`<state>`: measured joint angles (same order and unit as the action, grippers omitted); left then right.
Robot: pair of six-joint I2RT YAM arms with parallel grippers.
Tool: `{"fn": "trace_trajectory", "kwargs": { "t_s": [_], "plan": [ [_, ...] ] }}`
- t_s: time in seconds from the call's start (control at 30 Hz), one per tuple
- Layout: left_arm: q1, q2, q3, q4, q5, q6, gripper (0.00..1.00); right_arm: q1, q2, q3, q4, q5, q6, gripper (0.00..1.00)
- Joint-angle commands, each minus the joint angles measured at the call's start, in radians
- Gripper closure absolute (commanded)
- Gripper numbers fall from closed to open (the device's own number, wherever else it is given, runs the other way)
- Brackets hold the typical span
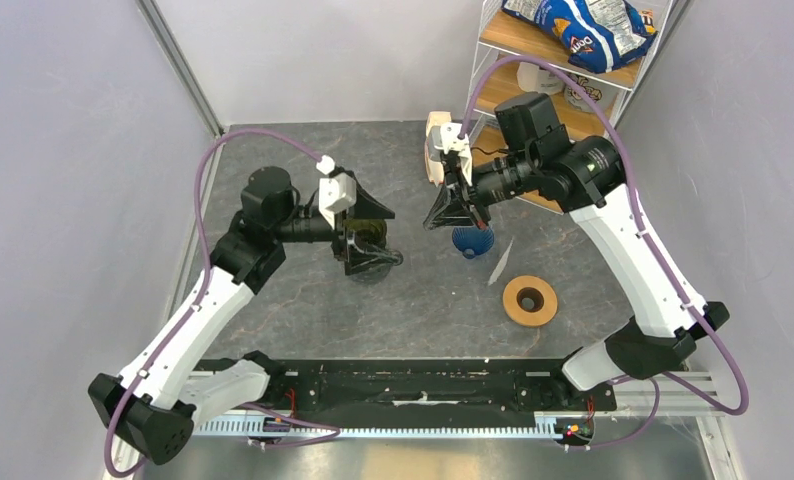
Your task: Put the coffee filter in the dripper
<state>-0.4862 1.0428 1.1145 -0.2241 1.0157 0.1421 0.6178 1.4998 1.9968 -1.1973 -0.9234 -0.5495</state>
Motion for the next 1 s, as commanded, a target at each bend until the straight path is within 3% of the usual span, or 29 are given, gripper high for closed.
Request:
{"fn": "trace_trajectory", "kwargs": {
  "t_s": [0.0,0.07,0.17,0.2,0.27,0.37,0.53,0.63,0.77,0.87,0.97],
  "plan": [
    [-0.032,-0.079,-0.136,0.156,-0.134,-0.042,0.07,0.002,-0.023,0.001,0.039,0.058,0.033,1.00],
    [-0.032,-0.064,-0.135,0.130,-0.162,0.000,0.08,-0.003,-0.014,0.021,-0.062,0.154,-0.009,1.00],
    [-0.034,-0.031,-0.113,0.007,-0.191,0.102,0.09,-0.040,-0.055,-0.102,-0.143,0.338,-0.091,0.52],
    [-0.034,-0.035,-0.131,0.006,-0.217,0.086,0.09,-0.058,-0.070,-0.178,-0.157,0.399,-0.146,0.43],
    [-0.035,-0.059,-0.170,0.027,-0.269,0.047,0.09,-0.107,-0.089,-0.289,-0.171,0.490,-0.250,0.33],
    [-0.032,-0.086,-0.195,0.000,-0.315,0.029,0.09,-0.222,-0.044,-0.306,-0.232,0.601,-0.298,0.22],
    [-0.032,-0.132,-0.222,-0.004,-0.403,0.010,0.09,-0.385,-0.060,-0.456,-0.154,0.662,-0.345,0.19],
    [-0.027,-0.121,-0.225,0.008,-0.454,-0.016,0.09,-0.401,-0.024,-0.498,-0.069,0.678,-0.313,0.19],
    [0.015,-0.056,-0.169,0.014,-0.484,-0.093,0.11,-0.400,0.070,-0.380,-0.066,0.617,-0.209,0.20],
    [0.026,-0.036,-0.144,0.011,-0.473,-0.081,0.11,-0.403,0.108,-0.403,-0.085,0.660,-0.291,0.21],
    [0.026,-0.023,-0.134,0.027,-0.467,-0.079,0.12,-0.411,0.121,-0.540,0.046,0.753,-0.361,0.21]
  ]
}}
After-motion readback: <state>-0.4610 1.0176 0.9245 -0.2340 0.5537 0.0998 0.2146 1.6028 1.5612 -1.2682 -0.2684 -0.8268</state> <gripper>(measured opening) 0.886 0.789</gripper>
